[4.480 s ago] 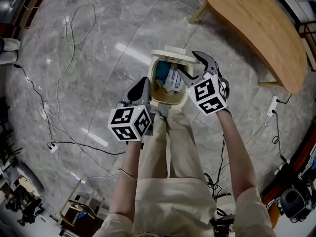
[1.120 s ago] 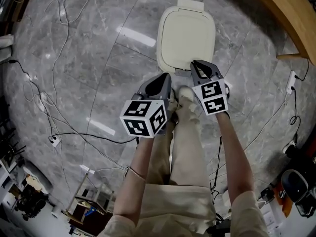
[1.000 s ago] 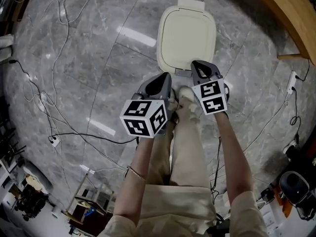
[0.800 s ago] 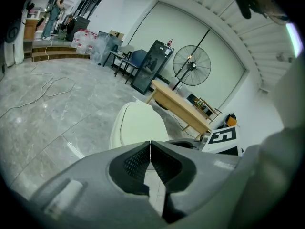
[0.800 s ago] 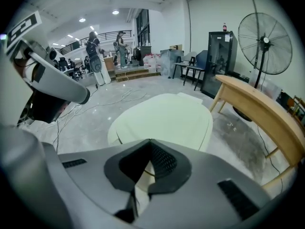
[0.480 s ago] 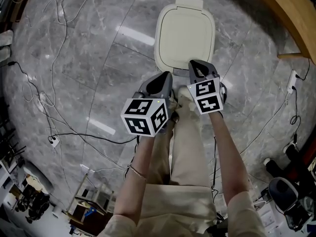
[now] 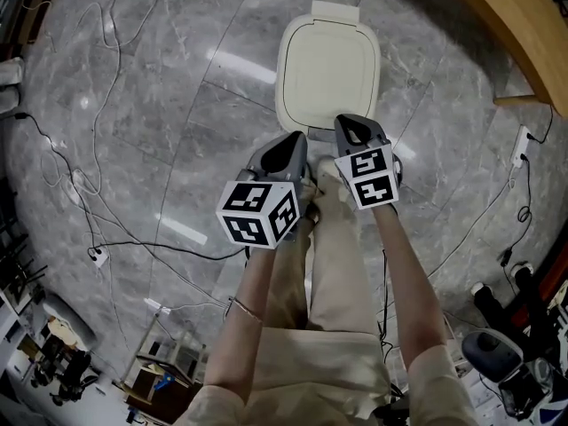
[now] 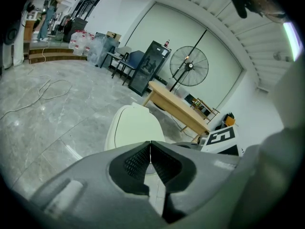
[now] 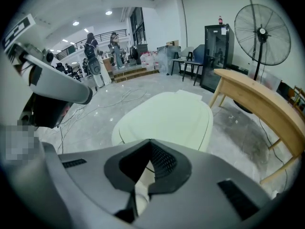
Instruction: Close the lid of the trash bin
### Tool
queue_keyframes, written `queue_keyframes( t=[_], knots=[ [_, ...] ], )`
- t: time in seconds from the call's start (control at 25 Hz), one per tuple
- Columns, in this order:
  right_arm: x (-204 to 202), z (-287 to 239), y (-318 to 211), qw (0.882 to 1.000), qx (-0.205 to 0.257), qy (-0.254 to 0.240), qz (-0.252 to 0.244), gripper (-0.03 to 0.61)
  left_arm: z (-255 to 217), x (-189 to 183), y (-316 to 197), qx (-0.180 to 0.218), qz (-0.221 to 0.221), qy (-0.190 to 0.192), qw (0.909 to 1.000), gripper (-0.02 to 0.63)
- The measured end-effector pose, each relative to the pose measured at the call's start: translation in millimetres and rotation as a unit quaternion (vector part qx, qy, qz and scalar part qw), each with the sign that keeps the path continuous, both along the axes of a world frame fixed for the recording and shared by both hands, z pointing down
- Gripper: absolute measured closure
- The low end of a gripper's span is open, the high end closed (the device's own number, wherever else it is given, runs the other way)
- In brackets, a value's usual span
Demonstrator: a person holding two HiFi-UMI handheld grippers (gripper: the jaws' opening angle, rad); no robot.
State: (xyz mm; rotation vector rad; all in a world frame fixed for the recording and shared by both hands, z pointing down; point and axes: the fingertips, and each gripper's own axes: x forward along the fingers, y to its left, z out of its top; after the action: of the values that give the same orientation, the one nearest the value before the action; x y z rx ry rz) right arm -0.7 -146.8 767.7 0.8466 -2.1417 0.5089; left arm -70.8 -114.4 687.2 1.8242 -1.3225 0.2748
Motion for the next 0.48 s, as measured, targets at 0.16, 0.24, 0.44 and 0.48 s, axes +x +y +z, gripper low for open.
queue_keyframes(
  t=[0.16, 0.24, 0.44, 0.48],
  knots=[
    [2, -25, 3, 1.000, 0.000, -0.023, 0.006, 0.574, -22, -2, -3, 0.018, -0.008, -0.010, 0.9997, 0.591],
    [5, -41, 6, 0.999, 0.003, -0.036, 0.014, 0.574, -34, -2, -1, 0.023, -0.011, -0.011, 0.9996, 0.591],
    [11, -81, 8, 0.998, 0.005, -0.053, 0.024, 0.574, -68, -5, -1, 0.031, -0.019, -0.017, 0.9992, 0.591],
    [11, -91, 9, 0.998, 0.006, -0.055, 0.024, 0.574, -77, -6, -1, 0.033, -0.019, -0.017, 0.9991, 0.591]
  ],
)
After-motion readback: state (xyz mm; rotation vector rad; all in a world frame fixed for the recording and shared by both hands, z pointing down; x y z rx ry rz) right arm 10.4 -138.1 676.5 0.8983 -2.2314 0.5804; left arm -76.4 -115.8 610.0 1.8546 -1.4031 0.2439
